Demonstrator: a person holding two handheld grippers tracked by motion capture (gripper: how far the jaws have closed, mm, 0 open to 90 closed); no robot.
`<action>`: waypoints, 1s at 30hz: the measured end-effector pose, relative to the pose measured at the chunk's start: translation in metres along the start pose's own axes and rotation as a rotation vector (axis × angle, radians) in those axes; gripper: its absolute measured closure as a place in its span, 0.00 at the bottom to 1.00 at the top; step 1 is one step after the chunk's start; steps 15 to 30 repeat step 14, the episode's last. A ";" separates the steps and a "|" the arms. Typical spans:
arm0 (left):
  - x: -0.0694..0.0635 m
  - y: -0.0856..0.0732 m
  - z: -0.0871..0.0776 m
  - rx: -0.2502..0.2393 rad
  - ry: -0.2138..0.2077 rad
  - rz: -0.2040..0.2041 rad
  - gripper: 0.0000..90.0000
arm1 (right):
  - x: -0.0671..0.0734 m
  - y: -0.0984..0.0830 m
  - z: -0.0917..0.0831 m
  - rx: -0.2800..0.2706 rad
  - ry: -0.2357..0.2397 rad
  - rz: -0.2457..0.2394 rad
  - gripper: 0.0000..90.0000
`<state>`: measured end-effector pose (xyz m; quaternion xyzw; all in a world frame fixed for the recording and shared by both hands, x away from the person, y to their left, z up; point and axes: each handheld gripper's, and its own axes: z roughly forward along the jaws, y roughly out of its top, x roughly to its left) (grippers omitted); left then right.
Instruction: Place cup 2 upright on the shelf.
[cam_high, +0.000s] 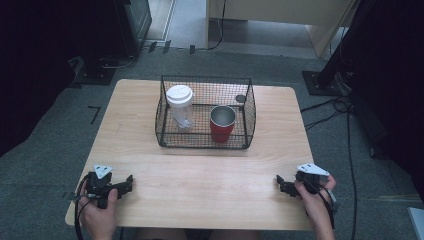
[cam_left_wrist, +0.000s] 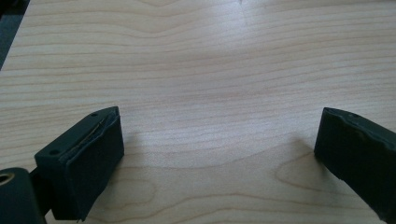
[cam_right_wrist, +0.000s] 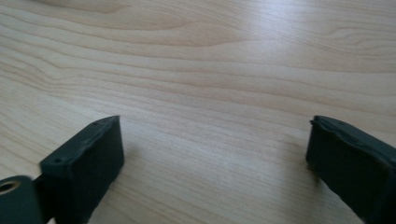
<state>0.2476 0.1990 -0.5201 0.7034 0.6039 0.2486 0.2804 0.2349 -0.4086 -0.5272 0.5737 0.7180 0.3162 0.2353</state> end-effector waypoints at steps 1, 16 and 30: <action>0.000 0.000 0.000 0.000 0.000 0.000 0.02 | 0.000 0.000 0.000 0.006 -0.008 0.006 0.02; 0.000 0.000 0.000 0.000 0.000 0.000 0.02 | 0.005 -0.003 -0.003 0.006 -0.051 0.050 0.02; 0.000 0.000 0.000 0.000 0.000 0.000 0.02 | 0.005 -0.003 -0.003 0.006 -0.051 0.050 0.02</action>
